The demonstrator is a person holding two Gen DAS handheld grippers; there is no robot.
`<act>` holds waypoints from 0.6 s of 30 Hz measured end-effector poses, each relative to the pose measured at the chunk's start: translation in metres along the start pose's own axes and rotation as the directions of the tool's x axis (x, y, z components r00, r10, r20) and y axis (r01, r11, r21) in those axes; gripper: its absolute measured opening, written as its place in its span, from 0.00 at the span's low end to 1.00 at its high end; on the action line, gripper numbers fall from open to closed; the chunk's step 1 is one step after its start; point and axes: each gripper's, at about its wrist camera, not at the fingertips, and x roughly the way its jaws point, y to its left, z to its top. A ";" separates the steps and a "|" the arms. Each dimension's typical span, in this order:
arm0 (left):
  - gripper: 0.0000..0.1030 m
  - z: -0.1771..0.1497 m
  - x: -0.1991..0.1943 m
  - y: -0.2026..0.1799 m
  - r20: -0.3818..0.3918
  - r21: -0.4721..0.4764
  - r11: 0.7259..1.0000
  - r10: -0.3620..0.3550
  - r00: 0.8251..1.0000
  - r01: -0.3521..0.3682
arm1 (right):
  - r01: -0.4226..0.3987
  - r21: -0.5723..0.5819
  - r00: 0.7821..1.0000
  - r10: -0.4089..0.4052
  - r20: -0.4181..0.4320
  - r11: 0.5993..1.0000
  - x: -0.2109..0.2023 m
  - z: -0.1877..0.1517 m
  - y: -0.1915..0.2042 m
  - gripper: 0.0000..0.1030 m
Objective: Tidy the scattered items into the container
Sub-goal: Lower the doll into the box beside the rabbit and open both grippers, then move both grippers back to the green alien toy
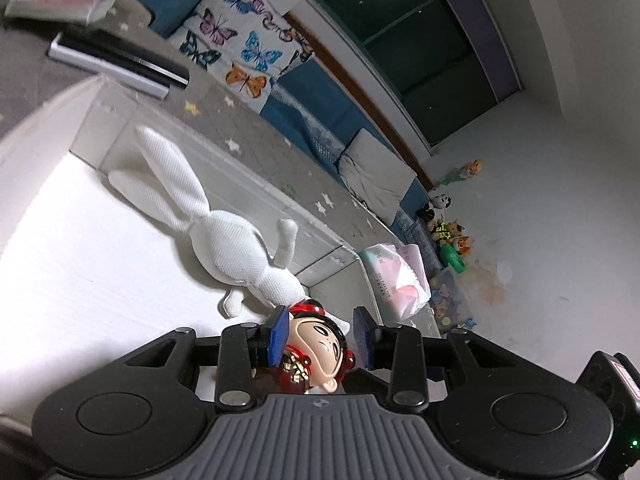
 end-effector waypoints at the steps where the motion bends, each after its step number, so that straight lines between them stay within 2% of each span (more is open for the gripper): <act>1: 0.36 -0.001 -0.004 -0.002 0.006 0.008 1.000 -0.003 1.000 0.003 | 0.000 0.000 1.000 0.000 0.009 1.000 -0.004 -0.001 0.002 0.50; 13: 0.36 -0.026 -0.055 -0.020 0.064 0.106 0.994 0.015 0.998 -0.022 | -0.014 -0.009 0.997 0.015 0.079 1.000 -0.050 -0.033 0.044 0.50; 18: 0.36 -0.043 -0.077 -0.016 0.080 0.122 0.992 0.027 0.996 -0.037 | -0.041 -0.001 0.995 0.041 0.087 0.999 -0.060 -0.048 0.061 0.50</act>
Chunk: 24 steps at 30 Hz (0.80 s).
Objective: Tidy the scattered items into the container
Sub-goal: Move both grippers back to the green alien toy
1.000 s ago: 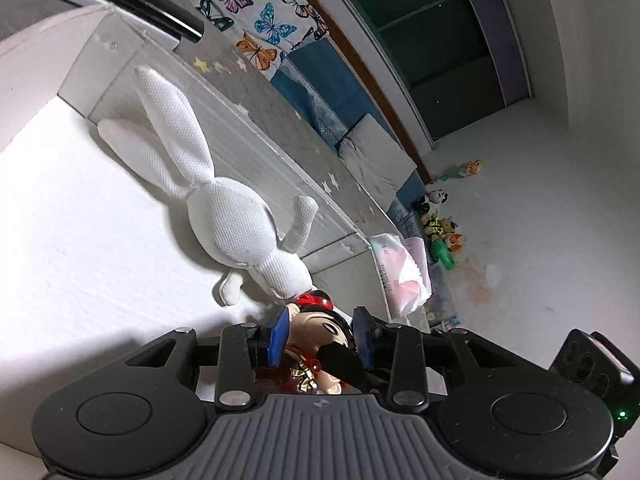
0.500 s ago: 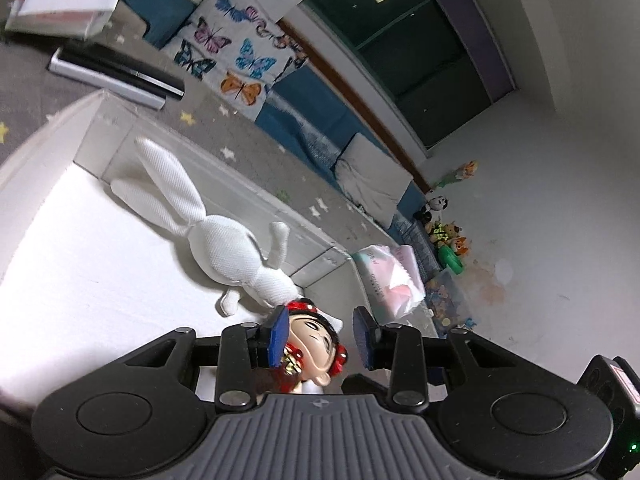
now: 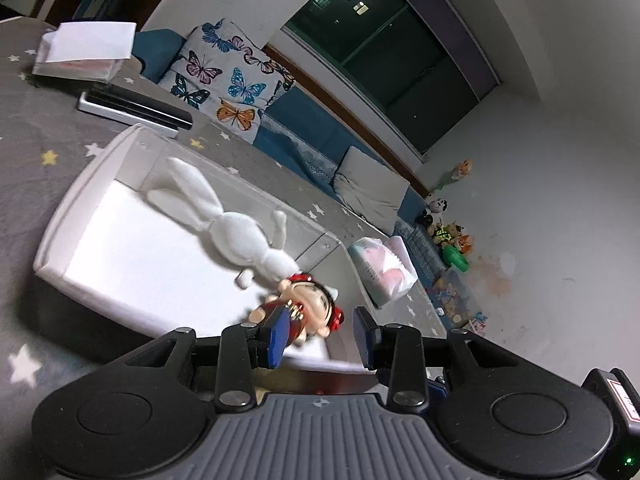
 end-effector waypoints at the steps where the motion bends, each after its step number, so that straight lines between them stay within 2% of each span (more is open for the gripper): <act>1: 0.36 -0.003 -0.004 0.001 0.005 0.006 1.000 0.011 1.000 -0.011 | -0.008 0.005 1.000 0.008 0.000 1.000 -0.001 -0.003 0.004 0.50; 7: 0.36 -0.019 -0.027 0.011 0.026 0.011 0.998 0.060 0.998 -0.061 | -0.058 0.023 0.998 0.058 -0.020 0.998 0.001 -0.021 0.026 0.50; 14: 0.36 -0.032 -0.049 0.024 0.061 0.013 0.990 0.142 0.988 -0.143 | -0.121 0.014 0.992 0.121 -0.030 0.993 0.009 -0.025 0.051 0.50; 24: 0.36 -0.034 -0.063 0.044 0.055 -0.052 0.988 0.146 0.988 -0.143 | -0.142 -0.004 0.989 0.141 -0.050 0.990 0.031 -0.020 0.068 0.51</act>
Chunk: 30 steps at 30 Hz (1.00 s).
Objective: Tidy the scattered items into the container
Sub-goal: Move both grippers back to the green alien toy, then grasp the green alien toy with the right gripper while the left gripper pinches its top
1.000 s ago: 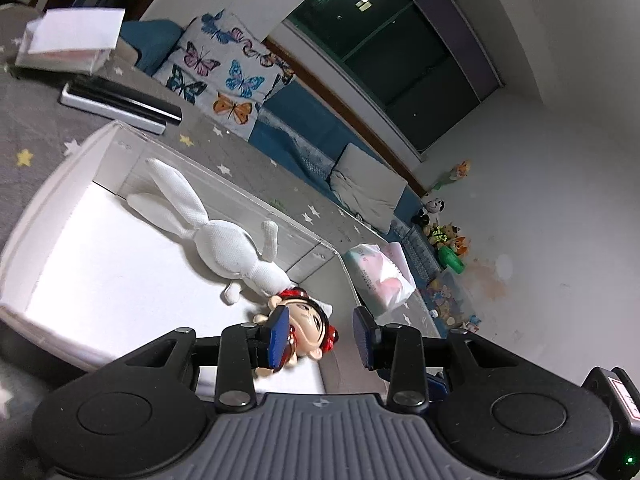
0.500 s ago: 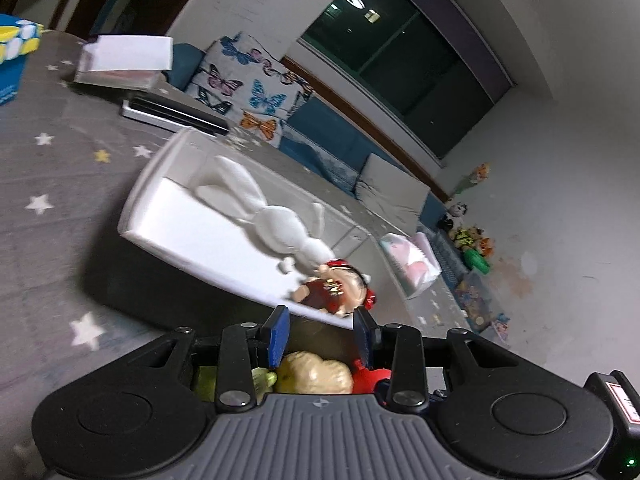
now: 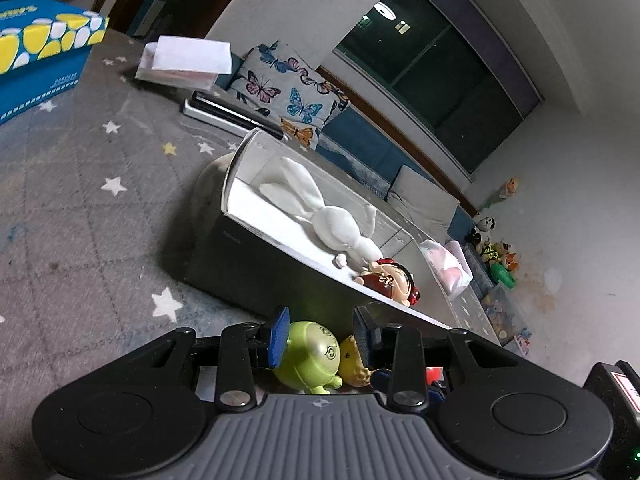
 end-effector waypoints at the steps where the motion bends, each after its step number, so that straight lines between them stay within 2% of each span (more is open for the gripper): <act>1: 0.36 0.000 0.000 0.002 -0.002 -0.007 1.000 -0.003 1.000 0.003 | 0.002 0.001 1.000 -0.002 -0.003 1.000 0.002 0.001 0.000 0.51; 17: 0.36 -0.009 0.003 0.030 -0.038 -0.140 0.989 -0.043 0.998 0.037 | -0.001 -0.004 0.998 0.001 -0.058 1.000 0.038 0.007 0.002 0.51; 30: 0.36 -0.010 0.002 0.043 -0.035 -0.193 0.980 -0.059 0.998 0.051 | -0.046 -0.025 0.996 0.044 -0.077 0.999 0.038 0.006 0.022 0.52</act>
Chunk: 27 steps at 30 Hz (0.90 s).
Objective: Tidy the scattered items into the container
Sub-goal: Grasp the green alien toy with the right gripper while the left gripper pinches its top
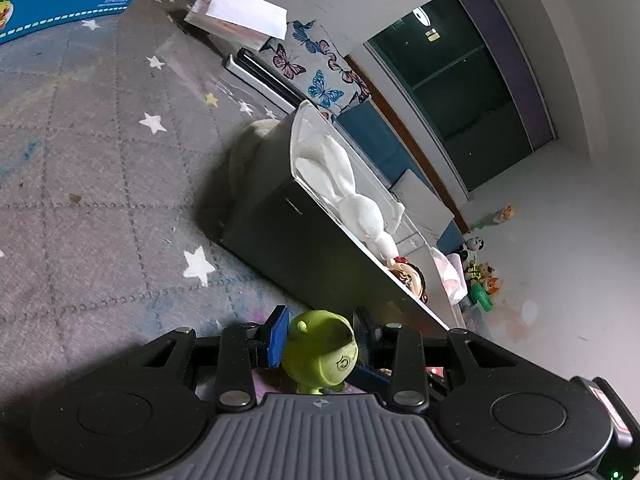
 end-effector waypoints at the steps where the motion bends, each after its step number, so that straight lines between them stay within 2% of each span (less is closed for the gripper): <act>1: 0.36 0.000 0.000 0.001 0.001 -0.003 1.000 0.001 1.000 -0.001 | -0.006 -0.007 1.000 0.006 -0.002 1.000 -0.001 0.000 0.002 0.52; 5: 0.36 0.000 -0.002 0.006 0.000 -0.022 1.000 0.003 1.000 -0.003 | -0.009 -0.036 1.000 0.009 0.000 0.999 -0.004 0.002 0.007 0.52; 13: 0.36 -0.001 -0.004 0.008 0.004 -0.026 1.000 -0.002 1.000 0.002 | 0.041 -0.056 0.999 -0.041 0.012 0.998 -0.002 0.006 0.002 0.52; 27: 0.37 0.001 -0.005 0.011 -0.004 -0.044 0.999 -0.005 1.000 0.005 | 0.037 -0.090 0.999 -0.036 0.013 0.995 0.005 0.010 0.008 0.51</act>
